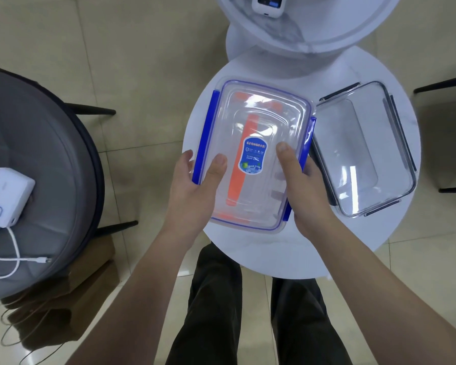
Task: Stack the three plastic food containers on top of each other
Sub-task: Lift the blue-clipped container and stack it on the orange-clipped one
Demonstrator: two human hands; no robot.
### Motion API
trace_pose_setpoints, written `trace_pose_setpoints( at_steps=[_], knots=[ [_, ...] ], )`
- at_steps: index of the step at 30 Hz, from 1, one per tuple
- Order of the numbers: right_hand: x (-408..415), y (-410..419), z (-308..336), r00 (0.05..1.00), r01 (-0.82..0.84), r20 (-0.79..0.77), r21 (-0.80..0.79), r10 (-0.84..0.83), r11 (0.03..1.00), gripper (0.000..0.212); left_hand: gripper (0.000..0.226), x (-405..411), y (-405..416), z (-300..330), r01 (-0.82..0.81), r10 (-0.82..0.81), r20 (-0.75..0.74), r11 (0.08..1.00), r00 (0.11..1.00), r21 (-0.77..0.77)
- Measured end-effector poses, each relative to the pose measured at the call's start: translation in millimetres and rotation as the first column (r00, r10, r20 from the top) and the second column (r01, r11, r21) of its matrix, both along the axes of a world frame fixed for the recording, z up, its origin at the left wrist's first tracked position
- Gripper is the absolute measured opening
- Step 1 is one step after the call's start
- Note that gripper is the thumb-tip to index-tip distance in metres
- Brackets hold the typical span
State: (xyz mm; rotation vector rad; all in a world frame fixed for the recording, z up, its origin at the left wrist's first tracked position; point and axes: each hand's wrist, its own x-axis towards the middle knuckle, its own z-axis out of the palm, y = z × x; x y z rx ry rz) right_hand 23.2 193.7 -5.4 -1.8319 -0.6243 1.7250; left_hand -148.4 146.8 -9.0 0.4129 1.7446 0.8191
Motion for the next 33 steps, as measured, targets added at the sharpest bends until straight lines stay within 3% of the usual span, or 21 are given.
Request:
trace_pose_setpoints(
  at_steps=[10,17,25,33],
  knots=[
    [-2,0,0,0.998,-0.011,0.054,0.052,0.009,0.999,0.029,0.068,-5,2,-1,0.016,-0.016,-0.005,0.999,1.0,0.042],
    [3,-1,7,0.998,-0.047,0.053,0.041,0.044,0.998,0.041,0.07,1,-9,10,-0.022,0.023,-0.033,0.999,0.999,0.043],
    [21,-4,46,0.999,-0.021,0.033,0.094,0.018,0.995,0.036,0.075,16,-7,53,0.01,-0.002,-0.09,0.996,0.996,0.091],
    [62,0,94,0.998,0.003,0.055,0.164,-0.013,0.987,0.061,0.068,52,6,95,0.063,-0.045,-0.108,0.983,0.993,0.17]
  ],
)
